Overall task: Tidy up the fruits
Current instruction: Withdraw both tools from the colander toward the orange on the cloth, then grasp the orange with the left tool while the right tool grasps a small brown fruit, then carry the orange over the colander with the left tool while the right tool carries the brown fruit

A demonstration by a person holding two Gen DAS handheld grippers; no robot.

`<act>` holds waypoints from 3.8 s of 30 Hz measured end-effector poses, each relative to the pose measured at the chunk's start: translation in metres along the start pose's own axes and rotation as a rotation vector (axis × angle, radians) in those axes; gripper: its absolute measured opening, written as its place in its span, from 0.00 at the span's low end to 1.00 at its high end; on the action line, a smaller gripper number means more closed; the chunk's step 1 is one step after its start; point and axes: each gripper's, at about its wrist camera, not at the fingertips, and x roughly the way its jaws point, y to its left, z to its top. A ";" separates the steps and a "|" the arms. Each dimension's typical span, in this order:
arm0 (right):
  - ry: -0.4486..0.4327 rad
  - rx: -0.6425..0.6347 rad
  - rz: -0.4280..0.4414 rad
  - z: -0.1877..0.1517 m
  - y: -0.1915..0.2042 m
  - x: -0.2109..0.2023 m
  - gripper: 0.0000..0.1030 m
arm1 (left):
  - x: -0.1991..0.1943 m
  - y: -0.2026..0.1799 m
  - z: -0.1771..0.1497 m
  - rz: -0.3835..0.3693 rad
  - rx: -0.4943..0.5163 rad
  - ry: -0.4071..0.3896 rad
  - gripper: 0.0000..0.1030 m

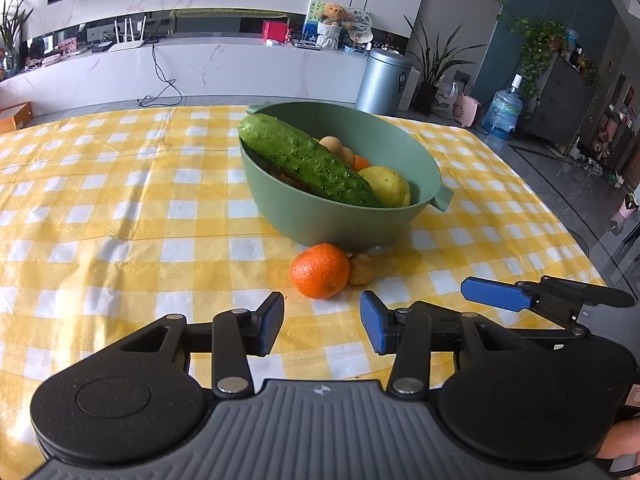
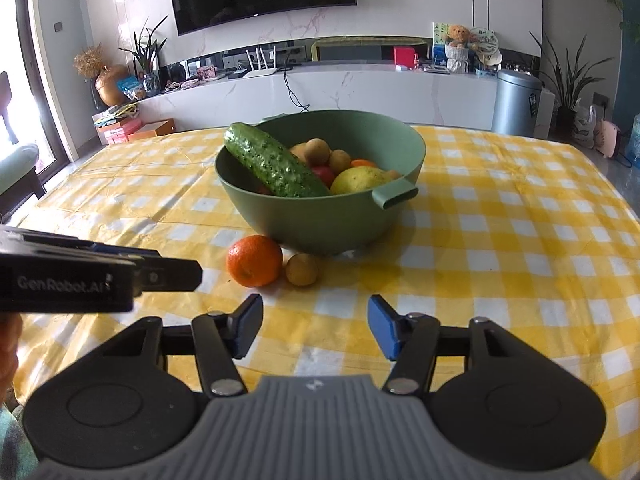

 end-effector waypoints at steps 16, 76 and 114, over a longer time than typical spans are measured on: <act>0.026 -0.012 -0.014 0.010 -0.001 0.046 0.41 | 0.051 0.020 0.008 -0.035 -0.175 0.034 0.57; -0.021 -0.147 0.045 0.009 0.026 0.028 0.23 | -0.001 0.006 0.010 0.076 -0.058 -0.065 0.50; -0.210 -0.303 -0.029 0.102 -0.008 -0.039 0.23 | 0.000 -0.049 0.112 0.066 0.132 -0.116 0.50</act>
